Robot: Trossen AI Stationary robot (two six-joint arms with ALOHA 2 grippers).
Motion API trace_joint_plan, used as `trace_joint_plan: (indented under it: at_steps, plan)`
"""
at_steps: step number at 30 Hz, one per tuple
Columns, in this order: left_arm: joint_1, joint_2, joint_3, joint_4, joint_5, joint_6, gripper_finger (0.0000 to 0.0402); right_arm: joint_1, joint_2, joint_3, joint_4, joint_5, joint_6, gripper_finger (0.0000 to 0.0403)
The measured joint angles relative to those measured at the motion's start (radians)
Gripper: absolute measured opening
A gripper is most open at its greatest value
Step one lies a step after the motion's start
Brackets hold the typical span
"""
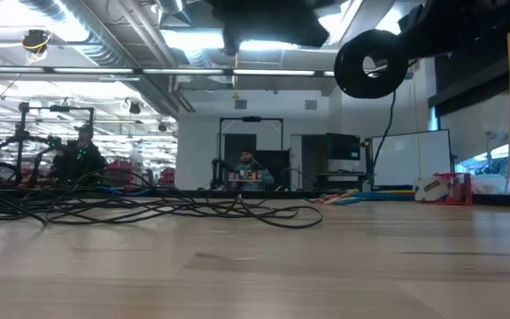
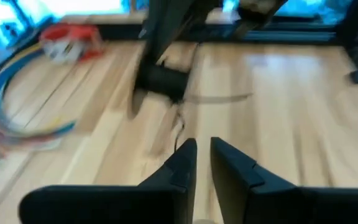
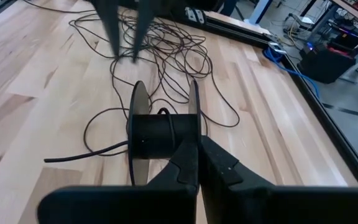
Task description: Coiling cords
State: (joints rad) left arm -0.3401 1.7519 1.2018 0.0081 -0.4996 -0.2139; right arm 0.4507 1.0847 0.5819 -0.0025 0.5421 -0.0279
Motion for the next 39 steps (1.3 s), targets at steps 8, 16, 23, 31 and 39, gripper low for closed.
trace_joint_plan:
  at_steps: [8, 16, 23, 31, 39]
  plan:
    - [0.031, 0.062, 0.0, -0.075, -0.017, -0.067, 0.012, 0.0, 0.0, 0.0, 0.0, -0.003, -0.001, 0.0002]
    - [0.091, 0.129, 0.0, -0.123, -0.024, 0.127, 0.0169, 0.0, 0.0, 0.0, 0.0, -0.011, -0.002, 0.0005]
    - [0.137, 0.193, 0.0, -0.136, -0.041, 0.311, 0.017, 0.0, 0.0, 0.0, -0.001, -0.019, -0.007, 0.0004]
    - [0.158, 0.228, 0.0, -0.108, -0.121, 0.436, 0.017, 0.0, 0.0, 0.0, -0.003, -0.03, -0.007, 0.0003]
    - [0.184, 0.264, 0.0, -0.07, -0.107, 0.457, 0.015, 0.0, 0.0, 0.0, -0.003, -0.03, -0.007, 0.0003]
